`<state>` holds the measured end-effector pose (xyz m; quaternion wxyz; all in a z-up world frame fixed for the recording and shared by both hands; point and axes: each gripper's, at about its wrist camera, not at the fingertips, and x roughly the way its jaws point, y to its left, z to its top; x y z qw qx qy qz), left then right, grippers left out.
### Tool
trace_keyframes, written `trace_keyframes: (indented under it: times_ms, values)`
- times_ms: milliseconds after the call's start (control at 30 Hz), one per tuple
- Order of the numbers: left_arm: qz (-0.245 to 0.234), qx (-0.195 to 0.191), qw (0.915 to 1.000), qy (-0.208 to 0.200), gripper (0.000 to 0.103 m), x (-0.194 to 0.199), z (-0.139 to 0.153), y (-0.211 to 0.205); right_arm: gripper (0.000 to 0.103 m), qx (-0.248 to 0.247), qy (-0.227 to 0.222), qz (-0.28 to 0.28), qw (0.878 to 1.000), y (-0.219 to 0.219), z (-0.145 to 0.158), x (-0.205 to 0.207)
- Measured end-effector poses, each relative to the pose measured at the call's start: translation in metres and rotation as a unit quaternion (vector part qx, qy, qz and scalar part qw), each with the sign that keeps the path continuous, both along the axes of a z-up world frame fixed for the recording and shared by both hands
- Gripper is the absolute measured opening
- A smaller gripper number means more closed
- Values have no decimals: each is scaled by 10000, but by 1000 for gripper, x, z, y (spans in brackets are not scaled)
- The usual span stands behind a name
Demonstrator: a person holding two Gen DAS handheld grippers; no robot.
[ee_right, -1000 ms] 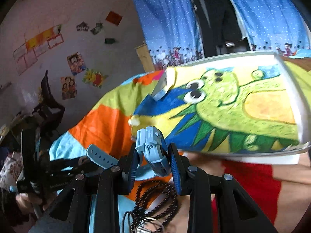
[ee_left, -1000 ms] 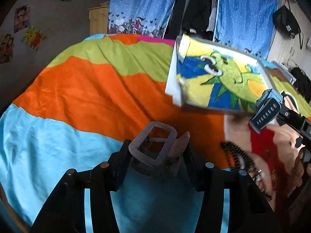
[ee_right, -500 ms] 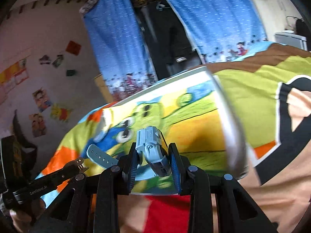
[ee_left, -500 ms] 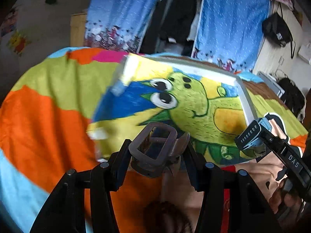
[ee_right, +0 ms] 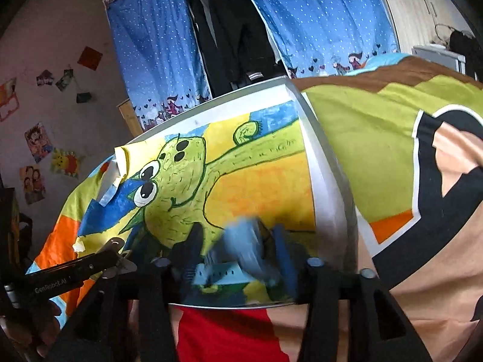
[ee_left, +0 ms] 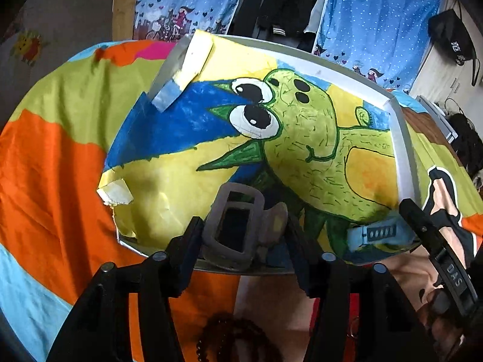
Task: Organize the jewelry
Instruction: 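Carry the clasp and smartwatch into the dinosaur tray with both tools, then release the items in the tray and lift both tools back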
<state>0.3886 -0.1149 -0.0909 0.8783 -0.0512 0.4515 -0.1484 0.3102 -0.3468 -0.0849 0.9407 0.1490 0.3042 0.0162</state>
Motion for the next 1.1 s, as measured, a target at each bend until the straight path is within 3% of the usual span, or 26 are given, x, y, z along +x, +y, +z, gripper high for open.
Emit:
trace_keyframes:
  times_ms: [133,300,367,400,467,767,933,1100]
  values:
    - [179,-112,9994,-272,70,-12,16,8,67,-109,-218,-41,9997,-1,12,-8]
    - [364,-254,9971,-623,77,-37,44,17,80,-239,-570,-165,9980,-3,34,-27]
    - [411,-268,9956,-797,90,-50,56,20,84,-335,-713,-176,9967,-1,44,-36]
    - [461,-278,9943,-926,98,-59,63,22,93,-392,-802,-173,9959,0,50,-41]
    - [528,-341,9910,-1182,99,-74,75,25,102,-512,-1029,-154,9932,5,61,-58]
    - [724,-197,9782,-1937,101,-148,111,48,103,-863,-1861,-8,9787,28,99,-128]
    - [699,-63,9738,-2161,101,-195,114,66,103,-882,-2075,-79,9742,35,102,-173]
    - [807,-196,9700,-2286,101,-239,112,87,103,-886,-2257,-168,9700,45,108,-213]
